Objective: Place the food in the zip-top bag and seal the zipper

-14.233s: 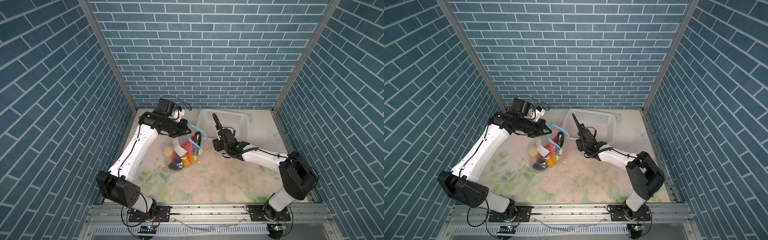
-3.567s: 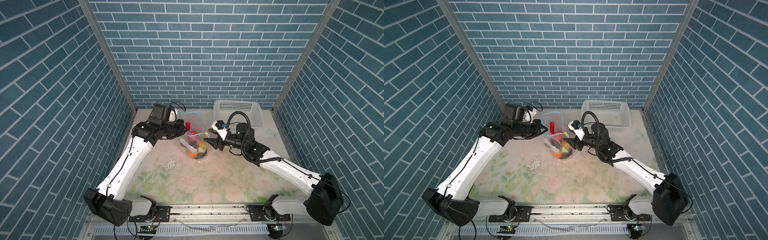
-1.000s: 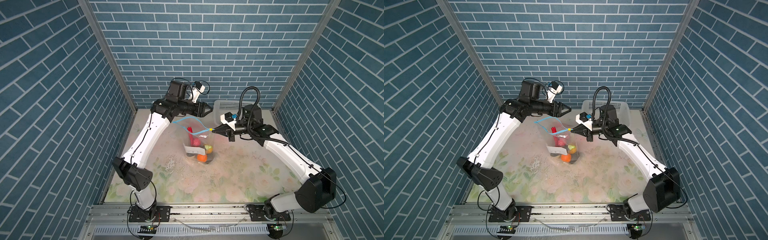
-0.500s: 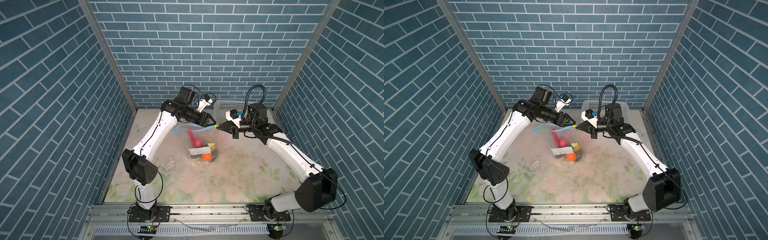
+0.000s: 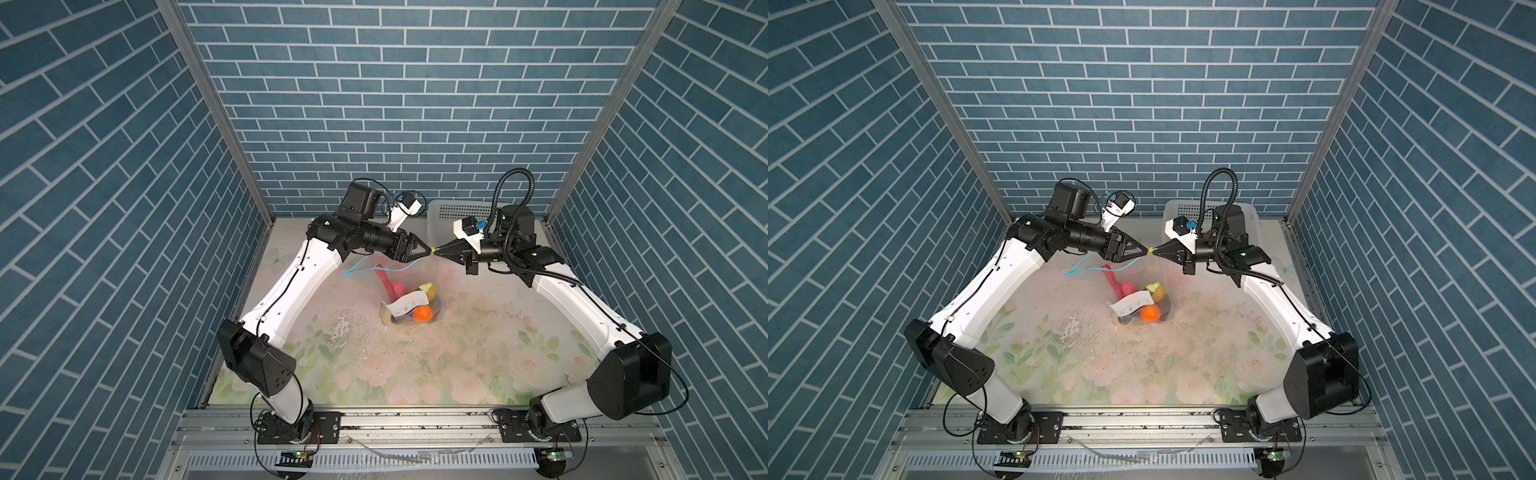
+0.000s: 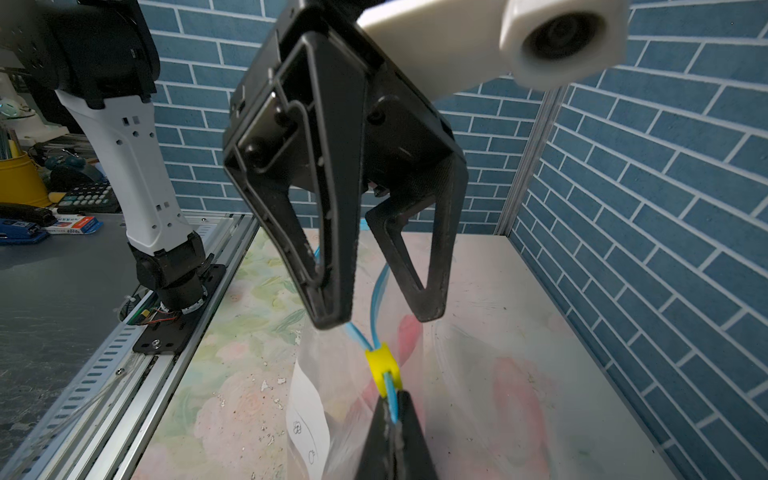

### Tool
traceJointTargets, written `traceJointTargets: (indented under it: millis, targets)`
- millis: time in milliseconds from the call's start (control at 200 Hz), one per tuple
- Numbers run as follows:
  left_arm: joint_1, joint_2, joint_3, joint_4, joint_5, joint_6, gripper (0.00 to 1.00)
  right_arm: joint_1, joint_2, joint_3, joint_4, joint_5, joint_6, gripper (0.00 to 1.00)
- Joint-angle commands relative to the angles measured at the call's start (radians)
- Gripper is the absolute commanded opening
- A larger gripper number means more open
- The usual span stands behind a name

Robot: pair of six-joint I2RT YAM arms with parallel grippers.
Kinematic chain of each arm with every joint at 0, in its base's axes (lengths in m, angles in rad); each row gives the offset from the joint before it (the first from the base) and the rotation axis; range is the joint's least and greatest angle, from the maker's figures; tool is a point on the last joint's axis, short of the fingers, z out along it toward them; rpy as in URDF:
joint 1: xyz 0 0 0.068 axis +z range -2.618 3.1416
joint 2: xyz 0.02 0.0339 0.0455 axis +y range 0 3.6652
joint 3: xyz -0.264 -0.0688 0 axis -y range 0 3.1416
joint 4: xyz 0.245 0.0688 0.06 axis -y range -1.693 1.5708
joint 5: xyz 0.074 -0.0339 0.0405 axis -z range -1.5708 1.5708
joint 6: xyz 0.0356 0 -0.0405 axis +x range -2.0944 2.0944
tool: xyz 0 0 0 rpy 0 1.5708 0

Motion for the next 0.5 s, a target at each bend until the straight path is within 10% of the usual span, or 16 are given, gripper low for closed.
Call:
traceJointTargets:
  millis: [0,495]
  targets:
    - [-0.040,-0.023,0.005,0.069,-0.097,0.067,0.64,-0.004,-0.002,0.037,0.026,-0.039,0.006,0.00]
    - [-0.104,-0.011,0.021,0.034,-0.185,0.204,0.28,-0.003,-0.006,0.046,0.012,-0.037,0.014,0.00]
